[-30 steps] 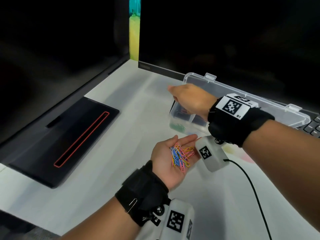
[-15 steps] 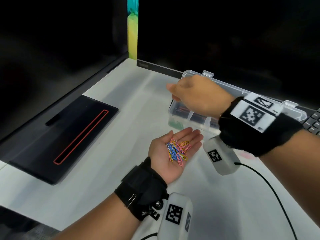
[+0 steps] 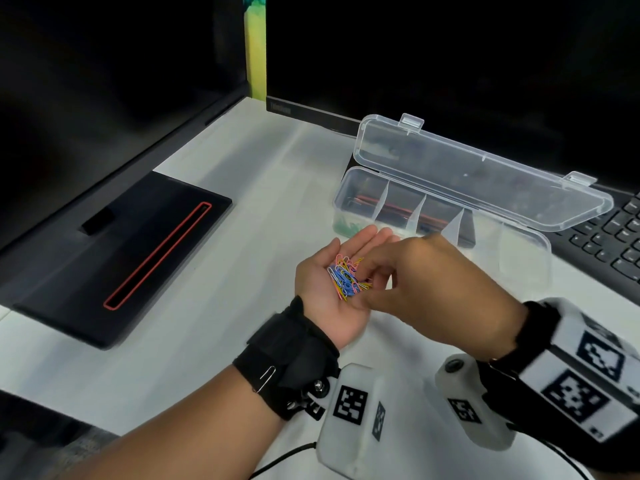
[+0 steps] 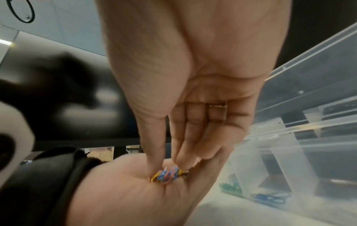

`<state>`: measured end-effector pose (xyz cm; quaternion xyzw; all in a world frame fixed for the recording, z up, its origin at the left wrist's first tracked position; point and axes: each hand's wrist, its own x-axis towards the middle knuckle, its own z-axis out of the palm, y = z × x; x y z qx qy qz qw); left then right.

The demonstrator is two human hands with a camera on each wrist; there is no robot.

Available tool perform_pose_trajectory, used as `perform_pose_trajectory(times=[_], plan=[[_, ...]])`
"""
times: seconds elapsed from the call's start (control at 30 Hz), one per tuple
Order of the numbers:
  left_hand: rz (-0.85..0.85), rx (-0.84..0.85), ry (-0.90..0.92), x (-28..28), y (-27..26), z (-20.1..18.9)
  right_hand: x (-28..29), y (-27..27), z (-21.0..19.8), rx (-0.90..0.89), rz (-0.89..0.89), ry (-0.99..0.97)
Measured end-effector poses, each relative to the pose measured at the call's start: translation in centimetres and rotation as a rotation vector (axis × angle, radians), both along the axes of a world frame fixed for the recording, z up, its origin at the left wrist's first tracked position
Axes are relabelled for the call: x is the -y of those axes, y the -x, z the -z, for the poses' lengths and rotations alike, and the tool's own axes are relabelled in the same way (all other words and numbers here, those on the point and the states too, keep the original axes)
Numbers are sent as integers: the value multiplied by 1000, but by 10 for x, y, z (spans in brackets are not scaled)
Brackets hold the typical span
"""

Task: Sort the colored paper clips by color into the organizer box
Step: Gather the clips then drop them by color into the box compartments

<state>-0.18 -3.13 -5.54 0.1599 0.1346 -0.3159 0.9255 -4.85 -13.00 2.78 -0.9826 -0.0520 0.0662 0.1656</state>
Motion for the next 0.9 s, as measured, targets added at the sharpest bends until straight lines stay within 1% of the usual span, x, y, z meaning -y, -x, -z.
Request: perform_pose_trajectory(times=[0.1,0.27,0.37,0.47,0.53,0.63,0.67,0.7,0.73,0.77,0.83,0.9], plan=[[0,-6,-4,0,-1,0,-2,1,7,33,26,36],[5,-9,-23,-1,-1,1,-3,4,14,30,54,65],[13,5,-16,-1,-1,2,-1,4,16,45,71,-6],[16,8,-15,0,-2,2,3,5,13,13,105,-233],[19,16,-22,0,-1,2,6,5,9,-22,178,-491],[9,26,-25,1,-1,3,11,3,6,-120,385,-953],[13,33,-18,1,-1,3,13,2,6,-162,439,-1086],[17,39,-7,1,-1,3,15,1,5,-202,475,-1178],[17,39,6,1,0,2,17,0,5,-237,487,-1219],[14,32,23,1,0,2,20,0,4,-256,482,-1210],[7,18,52,1,0,2,22,-1,2,-241,464,-1129],[8,21,61,2,0,2,21,-2,0,-220,483,-1107]])
